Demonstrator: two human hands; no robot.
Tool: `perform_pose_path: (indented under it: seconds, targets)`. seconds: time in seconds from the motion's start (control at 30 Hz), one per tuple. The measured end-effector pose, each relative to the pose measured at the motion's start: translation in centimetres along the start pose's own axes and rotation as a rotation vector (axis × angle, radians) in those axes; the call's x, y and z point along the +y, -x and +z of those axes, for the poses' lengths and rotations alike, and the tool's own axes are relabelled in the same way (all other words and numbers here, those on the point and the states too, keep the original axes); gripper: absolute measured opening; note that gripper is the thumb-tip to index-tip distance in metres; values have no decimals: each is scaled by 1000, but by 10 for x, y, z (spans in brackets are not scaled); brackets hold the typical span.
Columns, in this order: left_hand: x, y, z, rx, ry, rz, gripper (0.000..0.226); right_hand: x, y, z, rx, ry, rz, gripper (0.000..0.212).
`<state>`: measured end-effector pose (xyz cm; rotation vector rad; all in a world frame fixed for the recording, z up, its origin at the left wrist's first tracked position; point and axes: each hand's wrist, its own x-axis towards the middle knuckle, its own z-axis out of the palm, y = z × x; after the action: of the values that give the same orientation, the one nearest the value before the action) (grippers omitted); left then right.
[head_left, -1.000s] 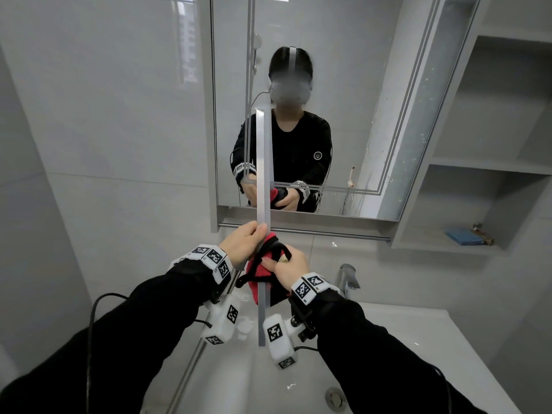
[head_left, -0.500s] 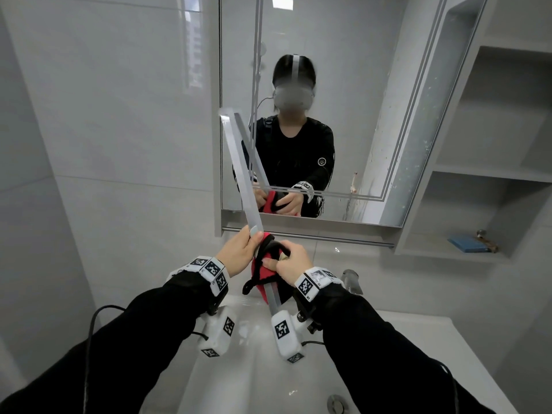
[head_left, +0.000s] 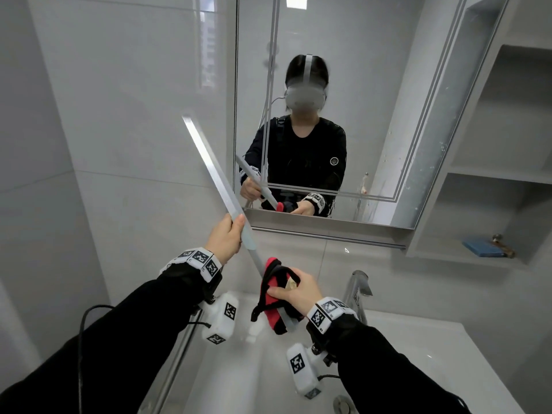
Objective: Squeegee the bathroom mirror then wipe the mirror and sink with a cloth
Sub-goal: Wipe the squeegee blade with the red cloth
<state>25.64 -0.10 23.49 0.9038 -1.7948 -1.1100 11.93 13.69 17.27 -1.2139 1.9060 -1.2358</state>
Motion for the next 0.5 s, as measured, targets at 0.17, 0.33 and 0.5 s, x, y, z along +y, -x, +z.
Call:
perform_pose_path:
  seconds: [0.17, 0.33, 0.5]
  targets:
    - [4, 2, -3, 27, 51, -20, 28, -5, -3, 9, 26, 55, 22, 37]
    - [7, 4, -6, 36, 33, -8, 28, -10, -6, 13, 60, 152, 19, 30]
    - [8, 7, -10, 53, 76, -17, 28, -11, -4, 10, 5, 63, 5, 32]
